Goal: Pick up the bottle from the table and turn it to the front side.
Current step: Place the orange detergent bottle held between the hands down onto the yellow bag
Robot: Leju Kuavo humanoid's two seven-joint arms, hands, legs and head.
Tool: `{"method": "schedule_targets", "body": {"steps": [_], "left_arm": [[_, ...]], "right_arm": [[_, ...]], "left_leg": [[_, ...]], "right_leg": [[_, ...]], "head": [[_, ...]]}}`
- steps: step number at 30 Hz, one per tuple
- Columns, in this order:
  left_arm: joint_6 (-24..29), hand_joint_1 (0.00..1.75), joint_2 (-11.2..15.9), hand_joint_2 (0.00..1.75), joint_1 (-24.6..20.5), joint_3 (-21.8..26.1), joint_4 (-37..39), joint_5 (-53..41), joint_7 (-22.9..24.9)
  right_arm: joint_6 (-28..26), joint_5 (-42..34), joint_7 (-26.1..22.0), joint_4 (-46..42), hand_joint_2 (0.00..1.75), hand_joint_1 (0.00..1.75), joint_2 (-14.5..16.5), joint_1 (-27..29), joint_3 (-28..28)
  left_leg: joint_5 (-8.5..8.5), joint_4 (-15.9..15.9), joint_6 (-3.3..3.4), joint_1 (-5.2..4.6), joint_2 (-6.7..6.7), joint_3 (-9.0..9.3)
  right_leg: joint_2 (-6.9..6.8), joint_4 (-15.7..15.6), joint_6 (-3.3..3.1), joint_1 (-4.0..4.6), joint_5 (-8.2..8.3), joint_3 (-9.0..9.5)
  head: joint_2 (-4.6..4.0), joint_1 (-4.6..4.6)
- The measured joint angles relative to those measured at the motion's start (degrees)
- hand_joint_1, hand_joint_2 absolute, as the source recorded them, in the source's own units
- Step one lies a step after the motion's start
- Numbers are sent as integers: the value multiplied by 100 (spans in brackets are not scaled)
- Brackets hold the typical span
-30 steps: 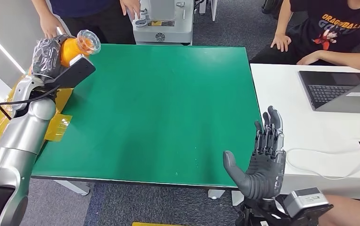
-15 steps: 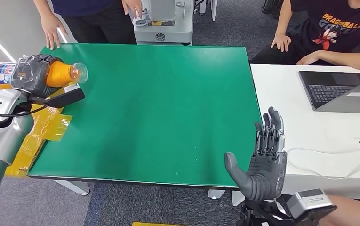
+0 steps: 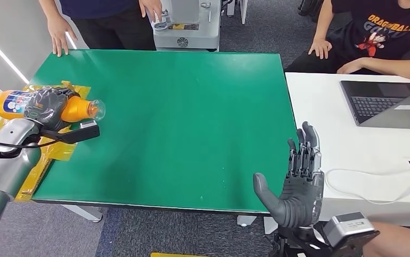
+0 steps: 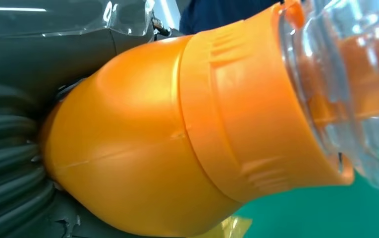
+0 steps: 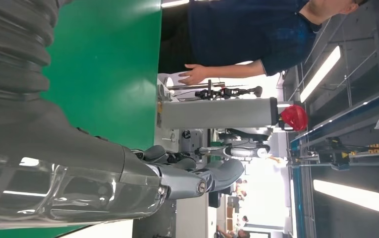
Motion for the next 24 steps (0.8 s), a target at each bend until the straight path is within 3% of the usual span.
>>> {"method": "schedule_targets", "body": {"steps": [14, 24], "left_arm": [[-217, 175, -293, 175, 17, -242, 800, -179, -38], [-274, 175, -363, 175, 43, -302, 1181, -262, 152]], "right_arm": [[48, 162, 198, -2, 175, 0, 7, 106, -2], [125, 248, 211, -2, 175, 0, 7, 176, -2]], "left_leg": [[-1, -1, -2, 0, 2, 0], [-2, -1, -3, 0, 1, 0]], "right_leg": [[2, 0, 0, 0, 0, -1], [2, 0, -1, 0, 0, -1]], "head": [[0, 0], [0, 0]]}}
